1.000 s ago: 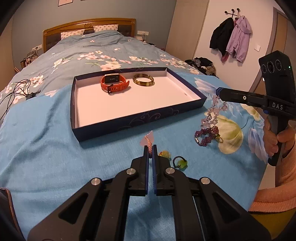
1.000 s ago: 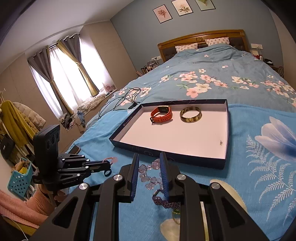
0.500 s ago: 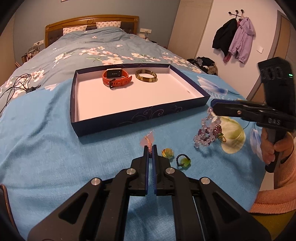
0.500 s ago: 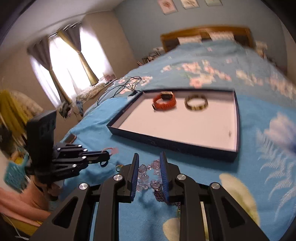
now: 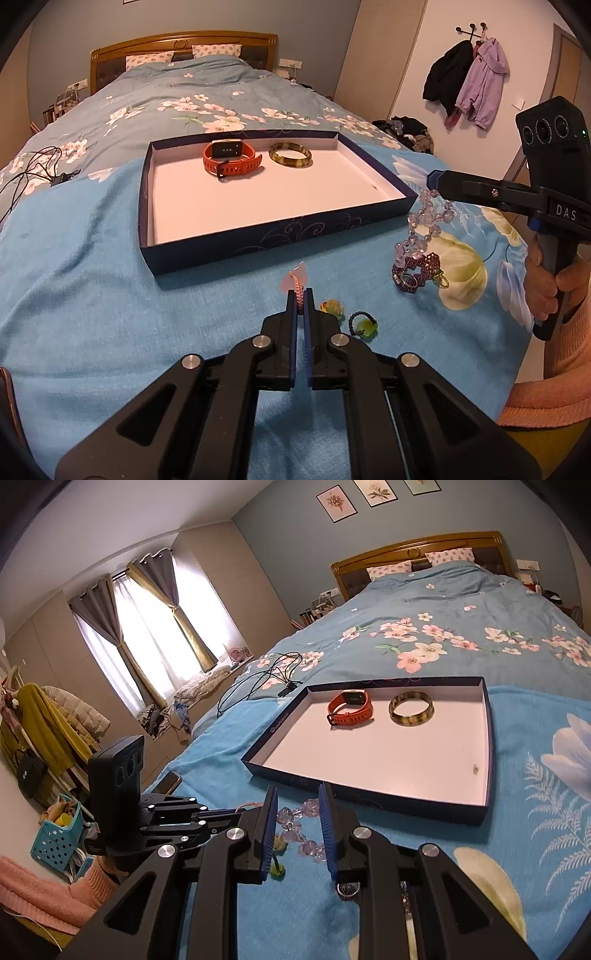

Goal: Organize jewelry
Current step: 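Carry the pink charm and crystal bracelet over the box with both tools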

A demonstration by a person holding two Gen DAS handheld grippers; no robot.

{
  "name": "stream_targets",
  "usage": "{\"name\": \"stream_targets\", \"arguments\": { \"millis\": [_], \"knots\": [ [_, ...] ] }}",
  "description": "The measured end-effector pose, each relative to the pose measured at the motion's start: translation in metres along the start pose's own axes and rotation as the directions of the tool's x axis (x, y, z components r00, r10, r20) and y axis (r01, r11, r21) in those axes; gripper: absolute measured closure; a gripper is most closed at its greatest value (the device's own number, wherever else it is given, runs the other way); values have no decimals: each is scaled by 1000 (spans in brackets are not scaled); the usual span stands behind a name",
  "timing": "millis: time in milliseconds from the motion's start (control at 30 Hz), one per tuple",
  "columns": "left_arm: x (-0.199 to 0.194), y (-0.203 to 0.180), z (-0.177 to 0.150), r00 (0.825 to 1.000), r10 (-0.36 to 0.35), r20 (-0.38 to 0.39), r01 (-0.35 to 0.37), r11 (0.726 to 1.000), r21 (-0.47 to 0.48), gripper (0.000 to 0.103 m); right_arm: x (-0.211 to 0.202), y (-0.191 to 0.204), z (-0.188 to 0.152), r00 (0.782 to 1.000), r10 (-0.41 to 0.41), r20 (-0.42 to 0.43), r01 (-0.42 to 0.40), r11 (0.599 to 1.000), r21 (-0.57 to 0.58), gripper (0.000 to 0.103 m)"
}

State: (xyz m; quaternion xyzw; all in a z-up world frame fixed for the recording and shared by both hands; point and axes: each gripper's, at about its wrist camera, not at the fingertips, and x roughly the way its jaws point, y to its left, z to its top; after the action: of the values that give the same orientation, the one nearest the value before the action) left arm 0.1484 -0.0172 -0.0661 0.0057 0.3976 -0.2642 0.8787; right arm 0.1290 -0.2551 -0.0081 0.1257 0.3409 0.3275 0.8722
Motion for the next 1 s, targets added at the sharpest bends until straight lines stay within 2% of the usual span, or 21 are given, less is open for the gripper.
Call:
{"name": "stream_targets", "arguments": {
  "millis": [267, 567, 1000],
  "knots": [
    [-4, 0, 13, 1000, 9, 24, -9, 1000, 9, 99, 1, -1, 14, 1000, -20, 21, 20, 1000, -16, 82],
    [1, 7, 42, 999, 27, 41, -28, 999, 21, 99, 0, -5, 40, 996, -66, 54, 69, 996, -64, 82],
    [26, 20, 76, 997, 62, 35, -63, 998, 25, 99, 35, -22, 71, 994, -103, 29, 105, 991, -85, 82]
  ]
}}
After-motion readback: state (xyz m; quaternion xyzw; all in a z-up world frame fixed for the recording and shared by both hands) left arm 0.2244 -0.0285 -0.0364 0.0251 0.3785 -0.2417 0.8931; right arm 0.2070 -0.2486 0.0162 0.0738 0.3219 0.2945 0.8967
